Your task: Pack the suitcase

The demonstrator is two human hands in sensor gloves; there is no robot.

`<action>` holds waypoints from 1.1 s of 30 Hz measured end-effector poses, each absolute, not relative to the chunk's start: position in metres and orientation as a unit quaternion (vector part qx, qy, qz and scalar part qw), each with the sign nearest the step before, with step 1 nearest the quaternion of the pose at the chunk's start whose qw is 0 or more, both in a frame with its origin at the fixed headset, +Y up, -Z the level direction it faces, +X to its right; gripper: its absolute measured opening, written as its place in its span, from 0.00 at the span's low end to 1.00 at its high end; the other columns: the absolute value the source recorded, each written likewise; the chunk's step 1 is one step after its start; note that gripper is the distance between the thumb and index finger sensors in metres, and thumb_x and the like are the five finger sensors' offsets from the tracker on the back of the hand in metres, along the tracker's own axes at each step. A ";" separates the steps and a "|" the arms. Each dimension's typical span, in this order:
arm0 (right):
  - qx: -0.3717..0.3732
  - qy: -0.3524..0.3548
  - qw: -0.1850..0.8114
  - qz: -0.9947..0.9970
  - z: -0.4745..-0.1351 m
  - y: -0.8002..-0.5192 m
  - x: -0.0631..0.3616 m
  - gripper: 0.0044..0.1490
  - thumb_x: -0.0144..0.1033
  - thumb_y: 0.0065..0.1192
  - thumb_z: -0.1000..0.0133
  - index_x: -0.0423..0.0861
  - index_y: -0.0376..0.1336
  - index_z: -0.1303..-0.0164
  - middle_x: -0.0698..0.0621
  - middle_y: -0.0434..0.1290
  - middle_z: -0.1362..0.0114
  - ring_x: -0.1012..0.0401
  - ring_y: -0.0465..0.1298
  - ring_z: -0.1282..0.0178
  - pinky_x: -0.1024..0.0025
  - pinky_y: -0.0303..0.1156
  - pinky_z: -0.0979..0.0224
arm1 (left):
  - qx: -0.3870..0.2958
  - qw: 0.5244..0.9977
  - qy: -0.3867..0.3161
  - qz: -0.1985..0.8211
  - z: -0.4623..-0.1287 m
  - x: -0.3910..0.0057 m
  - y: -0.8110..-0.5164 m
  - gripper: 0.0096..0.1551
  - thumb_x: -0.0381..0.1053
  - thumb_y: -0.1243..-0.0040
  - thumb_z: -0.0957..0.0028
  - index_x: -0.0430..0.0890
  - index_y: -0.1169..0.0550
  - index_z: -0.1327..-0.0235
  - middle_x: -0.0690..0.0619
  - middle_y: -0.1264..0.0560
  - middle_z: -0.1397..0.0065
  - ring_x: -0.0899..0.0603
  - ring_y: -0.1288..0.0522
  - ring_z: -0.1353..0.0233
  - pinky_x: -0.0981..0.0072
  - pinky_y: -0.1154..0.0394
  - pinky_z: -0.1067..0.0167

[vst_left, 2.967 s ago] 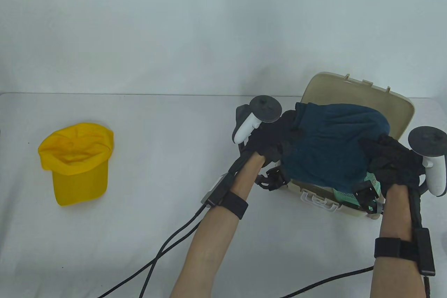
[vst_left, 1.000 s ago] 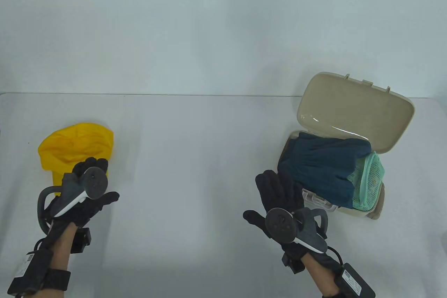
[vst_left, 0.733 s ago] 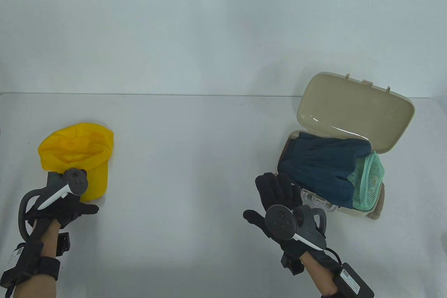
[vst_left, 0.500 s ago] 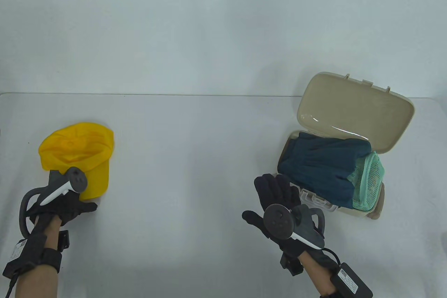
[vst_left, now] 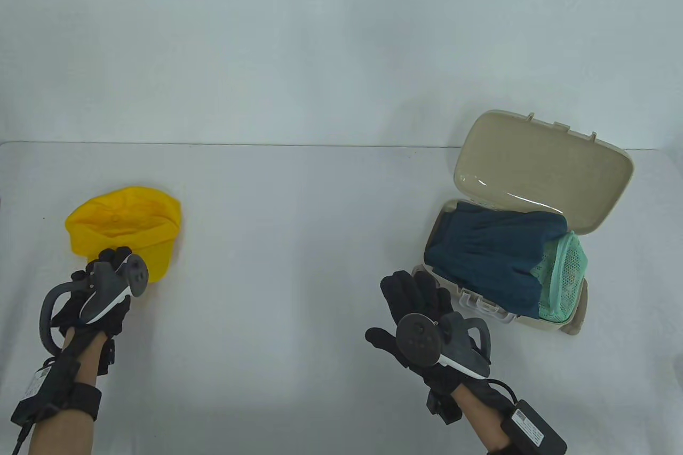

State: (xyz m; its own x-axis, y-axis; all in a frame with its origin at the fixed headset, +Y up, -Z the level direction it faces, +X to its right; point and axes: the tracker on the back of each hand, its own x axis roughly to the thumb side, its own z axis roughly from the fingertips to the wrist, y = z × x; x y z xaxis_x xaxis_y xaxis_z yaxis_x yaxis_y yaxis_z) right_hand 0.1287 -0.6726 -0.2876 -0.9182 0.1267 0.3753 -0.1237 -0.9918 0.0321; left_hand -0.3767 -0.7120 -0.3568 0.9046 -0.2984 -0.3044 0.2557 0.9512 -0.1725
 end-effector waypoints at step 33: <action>0.168 -0.022 0.078 0.982 -0.292 -0.659 0.141 0.59 0.73 0.37 0.47 0.47 0.38 0.13 0.43 0.45 0.09 0.36 0.48 0.12 0.35 0.48 0.18 | 0.139 0.982 -0.119 -0.049 -0.284 -0.171 -0.644 0.35 0.50 0.60 0.40 0.59 0.52 0.20 0.53 0.47 0.13 0.45 0.38 0.14 0.53 0.36 0.20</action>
